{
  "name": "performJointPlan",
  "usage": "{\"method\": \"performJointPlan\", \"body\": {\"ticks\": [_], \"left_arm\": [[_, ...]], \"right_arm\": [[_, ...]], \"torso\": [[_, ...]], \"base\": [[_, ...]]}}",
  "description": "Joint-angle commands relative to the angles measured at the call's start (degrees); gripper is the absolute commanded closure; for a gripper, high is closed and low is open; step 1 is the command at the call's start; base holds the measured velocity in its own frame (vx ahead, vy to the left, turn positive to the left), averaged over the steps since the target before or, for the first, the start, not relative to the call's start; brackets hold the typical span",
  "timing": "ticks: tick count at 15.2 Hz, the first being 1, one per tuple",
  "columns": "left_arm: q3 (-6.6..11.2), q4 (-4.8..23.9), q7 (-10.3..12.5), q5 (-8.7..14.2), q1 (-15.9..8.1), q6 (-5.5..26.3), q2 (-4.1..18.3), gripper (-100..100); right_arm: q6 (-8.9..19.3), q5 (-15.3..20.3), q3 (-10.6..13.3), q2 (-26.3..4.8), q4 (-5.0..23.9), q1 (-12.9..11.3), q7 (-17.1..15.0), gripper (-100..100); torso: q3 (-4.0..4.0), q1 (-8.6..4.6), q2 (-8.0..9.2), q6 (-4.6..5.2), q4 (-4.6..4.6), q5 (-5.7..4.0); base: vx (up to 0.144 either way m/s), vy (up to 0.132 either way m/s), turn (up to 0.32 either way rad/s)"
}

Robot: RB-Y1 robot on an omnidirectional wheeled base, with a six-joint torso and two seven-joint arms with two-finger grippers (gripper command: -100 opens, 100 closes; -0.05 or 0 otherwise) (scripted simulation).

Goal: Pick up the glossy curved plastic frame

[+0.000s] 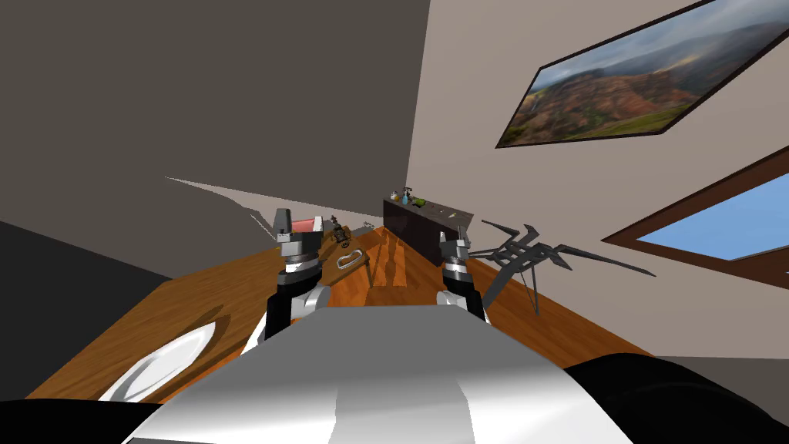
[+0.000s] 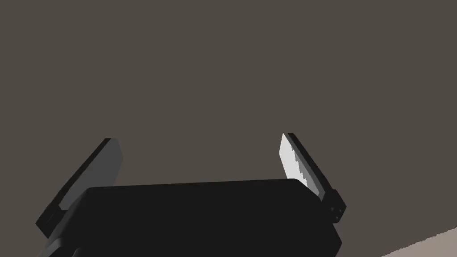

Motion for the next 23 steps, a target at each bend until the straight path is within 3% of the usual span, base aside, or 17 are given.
{"method": "performJointPlan", "body": {"ticks": [1,7,14,19,21,22,23], "left_arm": [[0.12,1.06,0.85,0.54,-0.38,1.33,1.96,-100],[0.67,6.11,4.92,3.12,-2.20,7.56,6.24,-100],[1.18,10.72,8.64,5.47,-3.85,13.47,8.75,-100],[1.79,16.22,13.08,8.28,-5.83,19.43,11.18,-100],[1.79,16.22,13.08,8.28,-5.83,20.38,11.18,-100],[2.01,18.21,14.68,9.29,-6.55,22.51,11.97,-100],[2.01,18.21,14.68,9.29,-6.55,22.88,11.97,-100]], "right_arm": [[0.00,0.00,0.00,0.00,0.00,0.00,0.00,0],[0.00,0.00,0.00,0.00,0.00,0.01,0.00,0],[0.00,0.00,0.00,0.00,0.00,0.01,0.00,0],[0.00,0.00,0.00,0.00,0.00,0.01,0.00,0],[0.00,0.00,0.00,0.00,0.00,0.01,0.00,0],[0.00,0.00,0.00,0.00,0.00,0.01,0.00,0],[0.00,0.00,0.00,0.00,0.00,0.01,0.00,0]], "torso": [[0.00,0.00,0.00,0.00,0.00,0.00],[-0.13,0.00,-0.22,0.01,-0.05,0.00],[-0.12,0.00,-0.21,0.01,-0.05,0.00],[-0.13,-0.01,-0.23,0.00,-0.05,0.00],[-0.14,0.00,-0.24,0.01,-0.06,0.00],[-0.13,0.00,-0.21,0.00,-0.05,0.00],[-0.12,0.01,-0.21,0.00,-0.05,0.00]], "base": [[0.010,-0.001,-0.009],[0.042,-0.007,-0.016],[0.042,-0.005,-0.015],[0.047,-0.006,-0.018],[0.043,-0.002,-0.012],[0.041,-0.003,-0.013],[0.041,-0.006,-0.016]]}}
